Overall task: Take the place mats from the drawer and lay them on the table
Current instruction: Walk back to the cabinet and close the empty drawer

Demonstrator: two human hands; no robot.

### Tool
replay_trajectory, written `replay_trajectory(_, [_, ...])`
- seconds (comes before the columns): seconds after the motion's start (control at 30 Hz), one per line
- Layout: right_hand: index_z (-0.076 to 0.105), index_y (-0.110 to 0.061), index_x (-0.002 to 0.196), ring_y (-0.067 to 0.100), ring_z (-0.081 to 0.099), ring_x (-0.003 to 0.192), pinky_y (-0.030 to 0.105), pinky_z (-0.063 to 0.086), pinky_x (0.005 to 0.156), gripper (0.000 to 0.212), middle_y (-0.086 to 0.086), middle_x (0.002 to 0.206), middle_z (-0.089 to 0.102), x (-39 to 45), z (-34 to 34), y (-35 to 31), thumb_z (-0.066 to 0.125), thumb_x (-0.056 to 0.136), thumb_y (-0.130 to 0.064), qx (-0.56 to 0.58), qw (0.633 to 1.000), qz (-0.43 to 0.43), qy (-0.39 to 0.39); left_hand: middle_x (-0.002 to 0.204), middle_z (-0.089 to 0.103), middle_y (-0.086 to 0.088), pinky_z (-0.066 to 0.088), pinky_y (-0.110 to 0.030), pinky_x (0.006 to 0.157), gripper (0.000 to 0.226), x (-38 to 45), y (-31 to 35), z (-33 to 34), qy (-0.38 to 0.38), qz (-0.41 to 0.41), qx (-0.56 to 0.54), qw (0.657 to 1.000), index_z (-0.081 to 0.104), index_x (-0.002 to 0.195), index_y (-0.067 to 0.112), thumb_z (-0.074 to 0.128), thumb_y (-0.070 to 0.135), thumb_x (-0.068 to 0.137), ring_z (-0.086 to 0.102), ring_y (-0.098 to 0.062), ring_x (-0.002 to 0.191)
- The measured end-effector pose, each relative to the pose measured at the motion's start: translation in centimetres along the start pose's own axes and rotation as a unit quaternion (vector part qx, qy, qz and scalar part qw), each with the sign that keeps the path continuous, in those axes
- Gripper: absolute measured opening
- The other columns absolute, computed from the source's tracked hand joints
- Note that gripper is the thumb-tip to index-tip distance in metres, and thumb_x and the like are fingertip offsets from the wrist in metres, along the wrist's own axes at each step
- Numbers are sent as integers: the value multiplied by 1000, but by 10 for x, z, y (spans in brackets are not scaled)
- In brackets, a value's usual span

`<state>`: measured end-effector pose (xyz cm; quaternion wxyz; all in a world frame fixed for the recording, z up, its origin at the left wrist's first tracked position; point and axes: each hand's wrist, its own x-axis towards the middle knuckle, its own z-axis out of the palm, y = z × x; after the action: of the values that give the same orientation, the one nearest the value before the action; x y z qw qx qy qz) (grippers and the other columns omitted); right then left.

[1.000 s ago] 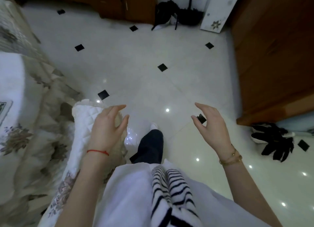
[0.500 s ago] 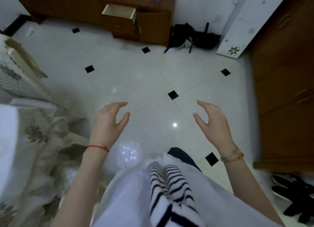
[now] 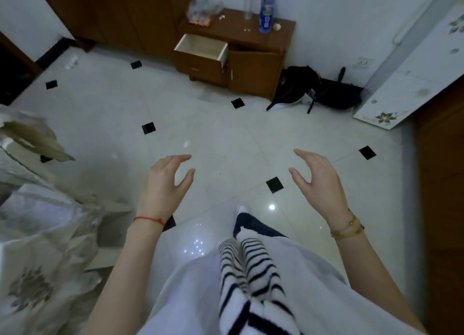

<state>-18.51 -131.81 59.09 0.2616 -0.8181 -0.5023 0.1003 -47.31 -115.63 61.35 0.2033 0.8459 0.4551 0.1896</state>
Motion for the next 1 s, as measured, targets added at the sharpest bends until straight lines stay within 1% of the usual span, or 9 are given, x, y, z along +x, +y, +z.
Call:
replay_trajectory(0.07, [54, -11, 135, 22, 54, 120, 22, 35, 102, 44, 5, 129, 61, 56, -3, 1, 62, 94, -25, -5, 1000, -12, 3, 110, 69, -9, 33, -14, 88, 29, 46, 0, -1, 17, -8, 1, 1000, 67, 115, 10, 69, 17, 87, 62, -27, 104])
replay_trajectory(0.13, [55, -11, 135, 23, 55, 119, 24, 37, 101, 44, 6, 128, 62, 110, -4, 0, 62, 94, -25, -6, 1000, -26, 4, 110, 69, -9, 35, -16, 88, 29, 90, -3, -3, 29, -22, -1, 999, 67, 115, 10, 69, 17, 87, 63, -26, 104])
replay_trajectory(0.33, [55, -11, 134, 22, 55, 118, 14, 29, 100, 44, 7, 127, 62, 244, 13, -13, 63, 93, -26, -11, 998, -52, -19, 115, 68, -5, 45, -31, 92, 31, 191, -28, -1, 38, -63, 1, 997, 64, 119, 14, 65, 23, 89, 61, -24, 109])
replay_trajectory(0.5, [57, -8, 132, 24, 57, 116, 15, 29, 101, 44, 9, 124, 64, 336, 52, -24, 66, 91, -23, -9, 997, -62, -35, 116, 67, -4, 48, -38, 94, 31, 269, -74, 2, 40, -97, 4, 995, 63, 120, 17, 64, 25, 90, 60, -23, 110])
replay_trajectory(0.63, [56, -7, 132, 23, 57, 116, 12, 26, 101, 45, 9, 124, 64, 413, 92, -45, 66, 91, -22, -5, 997, -67, -49, 114, 68, -4, 49, -38, 92, 30, 346, -123, -2, 52, -97, 5, 994, 64, 119, 16, 64, 25, 91, 61, -24, 107])
replay_trajectory(0.77, [57, -9, 132, 21, 57, 115, 18, 34, 99, 43, 7, 125, 63, 500, 123, -84, 65, 92, -24, -4, 996, -71, -51, 107, 69, -3, 50, -39, 90, 36, 437, -174, -26, 47, -85, 7, 995, 64, 118, 16, 55, 34, 88, 62, -22, 98])
replay_trajectory(0.83, [56, -12, 133, 20, 56, 115, 21, 38, 97, 43, 5, 125, 63, 541, 134, -105, 64, 93, -25, 0, 997, -62, -39, 103, 69, -4, 49, -36, 89, 33, 485, -196, -39, 48, -72, 11, 996, 64, 118, 15, 59, 31, 89, 62, -23, 95])
replay_trajectory(0.93, [55, -13, 134, 18, 54, 120, 21, 36, 100, 43, 3, 127, 62, 598, 149, -131, 63, 94, -26, 7, 998, -51, -22, 110, 69, -6, 49, -36, 90, 30, 555, -224, -55, 45, -40, 24, 998, 65, 118, 13, 66, 23, 90, 62, -25, 102])
replay_trajectory(1.0, [55, -12, 134, 18, 54, 120, 21, 36, 100, 43, 4, 127, 62, 630, 156, -143, 63, 94, -25, 10, 999, -41, -17, 112, 69, -6, 50, -38, 91, 31, 596, -238, -63, 39, -25, 25, 999, 65, 118, 13, 63, 26, 91, 63, -25, 104])
